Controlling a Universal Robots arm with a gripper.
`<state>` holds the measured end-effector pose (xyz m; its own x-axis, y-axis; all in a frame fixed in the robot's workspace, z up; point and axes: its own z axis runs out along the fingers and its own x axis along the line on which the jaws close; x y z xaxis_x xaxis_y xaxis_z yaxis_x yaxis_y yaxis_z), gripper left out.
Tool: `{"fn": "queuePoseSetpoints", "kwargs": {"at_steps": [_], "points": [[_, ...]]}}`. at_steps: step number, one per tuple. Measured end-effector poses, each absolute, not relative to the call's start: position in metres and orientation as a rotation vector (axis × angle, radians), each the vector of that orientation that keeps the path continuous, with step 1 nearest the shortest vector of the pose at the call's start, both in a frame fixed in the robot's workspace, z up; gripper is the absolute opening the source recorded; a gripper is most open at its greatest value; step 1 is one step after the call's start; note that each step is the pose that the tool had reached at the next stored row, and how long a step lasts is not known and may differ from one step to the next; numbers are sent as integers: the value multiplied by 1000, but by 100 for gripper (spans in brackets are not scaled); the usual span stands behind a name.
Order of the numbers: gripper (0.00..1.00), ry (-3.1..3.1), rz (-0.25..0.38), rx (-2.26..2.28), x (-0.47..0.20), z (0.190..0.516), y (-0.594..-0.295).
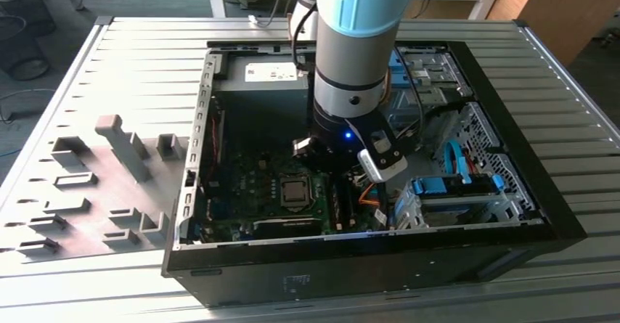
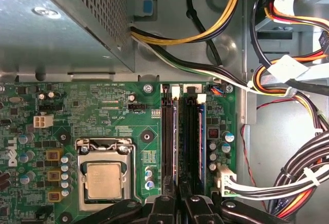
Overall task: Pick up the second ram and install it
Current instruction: 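Insert the second ram into the second slot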
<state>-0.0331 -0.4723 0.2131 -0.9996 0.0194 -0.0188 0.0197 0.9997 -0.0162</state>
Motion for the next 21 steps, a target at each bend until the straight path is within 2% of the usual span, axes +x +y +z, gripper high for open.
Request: {"fn": "queuePoseSetpoints", "kwargs": {"at_steps": [21], "points": [[14, 3123, -27, 13, -33, 206, -472]]}}
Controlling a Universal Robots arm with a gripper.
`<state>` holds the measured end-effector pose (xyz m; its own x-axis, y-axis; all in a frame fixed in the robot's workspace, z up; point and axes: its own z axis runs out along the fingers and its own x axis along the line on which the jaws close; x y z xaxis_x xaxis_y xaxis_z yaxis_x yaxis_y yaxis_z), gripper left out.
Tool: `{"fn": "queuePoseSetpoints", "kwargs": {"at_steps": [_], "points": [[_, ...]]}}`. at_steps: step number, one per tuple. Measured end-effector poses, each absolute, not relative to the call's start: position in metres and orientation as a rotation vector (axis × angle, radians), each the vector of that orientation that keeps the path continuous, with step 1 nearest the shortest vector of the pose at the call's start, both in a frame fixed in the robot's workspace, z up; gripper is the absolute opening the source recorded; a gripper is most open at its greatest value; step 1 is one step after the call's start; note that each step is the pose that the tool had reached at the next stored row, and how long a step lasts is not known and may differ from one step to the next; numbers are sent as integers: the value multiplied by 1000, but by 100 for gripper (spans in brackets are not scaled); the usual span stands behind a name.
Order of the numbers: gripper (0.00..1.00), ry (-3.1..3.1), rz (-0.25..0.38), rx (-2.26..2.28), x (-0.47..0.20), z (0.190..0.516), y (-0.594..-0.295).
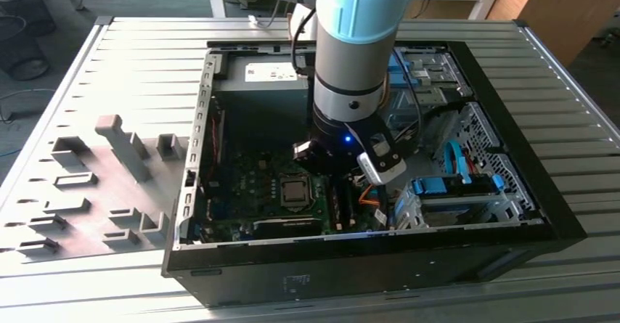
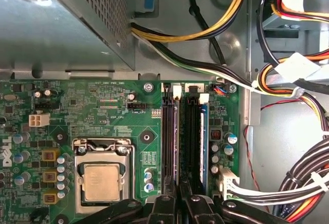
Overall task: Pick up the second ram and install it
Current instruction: 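Insert the second ram into the second slot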
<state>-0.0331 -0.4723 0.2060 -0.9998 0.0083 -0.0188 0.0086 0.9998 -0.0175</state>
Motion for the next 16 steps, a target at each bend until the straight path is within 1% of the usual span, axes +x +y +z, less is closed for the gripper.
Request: {"fn": "queuePoseSetpoints", "kwargs": {"at_steps": [14, 15, 16], "points": [[15, 3122, -26, 13, -33, 203, -472], [21, 3123, -27, 13, -33, 203, -472], [21, 3123, -28, 13, -33, 203, -472]]}}
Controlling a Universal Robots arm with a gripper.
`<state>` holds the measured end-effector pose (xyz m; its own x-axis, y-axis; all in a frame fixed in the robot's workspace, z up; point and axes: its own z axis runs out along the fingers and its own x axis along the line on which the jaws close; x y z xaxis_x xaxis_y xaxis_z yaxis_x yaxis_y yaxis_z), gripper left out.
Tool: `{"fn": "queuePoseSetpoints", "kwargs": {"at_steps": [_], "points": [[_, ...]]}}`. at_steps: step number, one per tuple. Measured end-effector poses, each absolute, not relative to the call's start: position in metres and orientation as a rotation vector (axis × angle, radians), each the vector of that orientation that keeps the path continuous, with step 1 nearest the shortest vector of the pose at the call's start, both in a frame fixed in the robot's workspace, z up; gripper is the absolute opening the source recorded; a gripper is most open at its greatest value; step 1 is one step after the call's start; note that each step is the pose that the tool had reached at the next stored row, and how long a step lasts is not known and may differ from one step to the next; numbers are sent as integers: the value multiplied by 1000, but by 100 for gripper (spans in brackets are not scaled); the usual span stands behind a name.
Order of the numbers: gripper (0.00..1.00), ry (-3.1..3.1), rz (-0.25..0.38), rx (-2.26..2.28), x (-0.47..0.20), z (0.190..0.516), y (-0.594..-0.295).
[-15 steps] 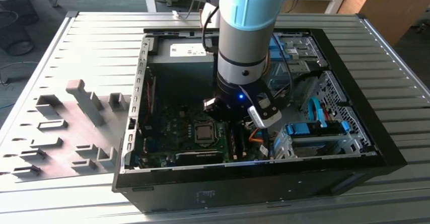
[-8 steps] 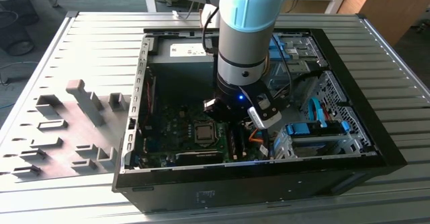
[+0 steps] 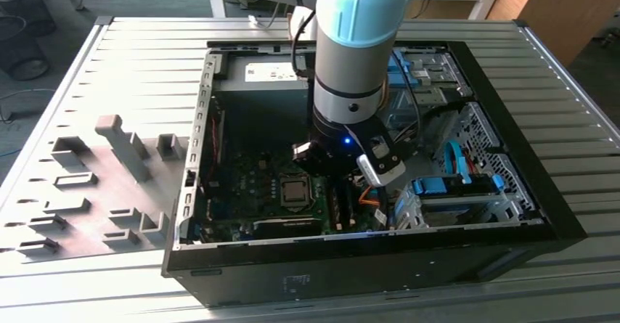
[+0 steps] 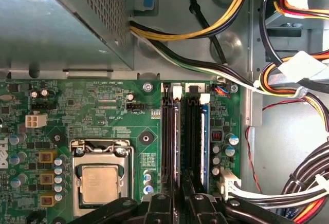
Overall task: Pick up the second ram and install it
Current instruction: 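Insert the second ram into the second slot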
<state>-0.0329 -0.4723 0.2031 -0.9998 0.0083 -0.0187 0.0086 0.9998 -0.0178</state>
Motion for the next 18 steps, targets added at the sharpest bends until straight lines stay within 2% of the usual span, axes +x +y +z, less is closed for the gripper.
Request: {"fn": "queuePoseSetpoints", "kwargs": {"at_steps": [11, 12, 13, 18], "points": [[21, 3121, -28, 13, -33, 247, -472], [20, 3121, -28, 13, -34, 249, -472], [13, 3121, -28, 13, -34, 251, -472], [11, 3120, -27, 13, -34, 253, -472]]}}
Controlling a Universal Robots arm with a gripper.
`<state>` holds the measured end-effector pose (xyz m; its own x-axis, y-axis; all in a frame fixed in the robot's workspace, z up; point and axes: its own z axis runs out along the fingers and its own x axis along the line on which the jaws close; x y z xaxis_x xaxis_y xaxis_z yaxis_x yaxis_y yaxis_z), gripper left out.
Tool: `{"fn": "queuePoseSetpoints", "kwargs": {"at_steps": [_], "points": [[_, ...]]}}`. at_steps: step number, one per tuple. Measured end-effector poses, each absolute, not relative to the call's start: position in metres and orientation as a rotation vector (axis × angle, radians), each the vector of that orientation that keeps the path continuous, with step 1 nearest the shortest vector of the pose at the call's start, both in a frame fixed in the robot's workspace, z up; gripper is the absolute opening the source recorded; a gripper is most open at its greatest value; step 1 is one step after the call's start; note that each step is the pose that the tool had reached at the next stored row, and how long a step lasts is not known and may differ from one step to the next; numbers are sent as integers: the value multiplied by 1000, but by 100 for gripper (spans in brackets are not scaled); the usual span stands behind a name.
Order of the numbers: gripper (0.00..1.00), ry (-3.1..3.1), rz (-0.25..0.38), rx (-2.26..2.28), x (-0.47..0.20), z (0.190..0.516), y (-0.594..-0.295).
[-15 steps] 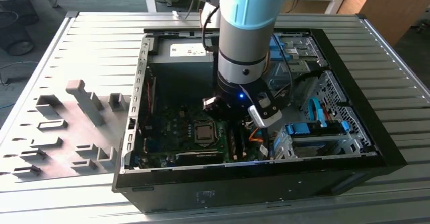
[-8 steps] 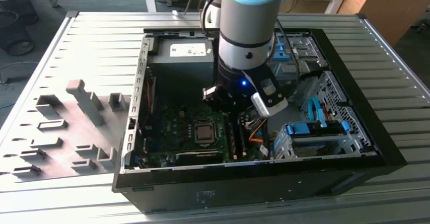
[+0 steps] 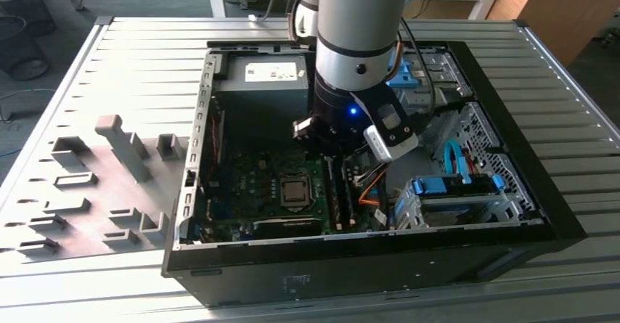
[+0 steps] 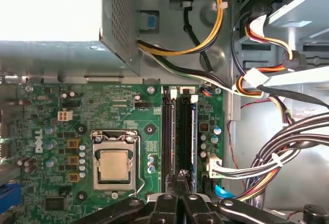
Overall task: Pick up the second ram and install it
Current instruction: 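Insert the second ram into the second slot, then press down the second ram until it locks into place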
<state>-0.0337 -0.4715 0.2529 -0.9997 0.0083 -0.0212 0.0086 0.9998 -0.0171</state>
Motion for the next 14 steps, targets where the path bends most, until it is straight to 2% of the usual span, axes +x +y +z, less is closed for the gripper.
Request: {"fn": "queuePoseSetpoints", "kwargs": {"at_steps": [14], "points": [[11, 3120, -26, 13, -34, 253, -472]]}}
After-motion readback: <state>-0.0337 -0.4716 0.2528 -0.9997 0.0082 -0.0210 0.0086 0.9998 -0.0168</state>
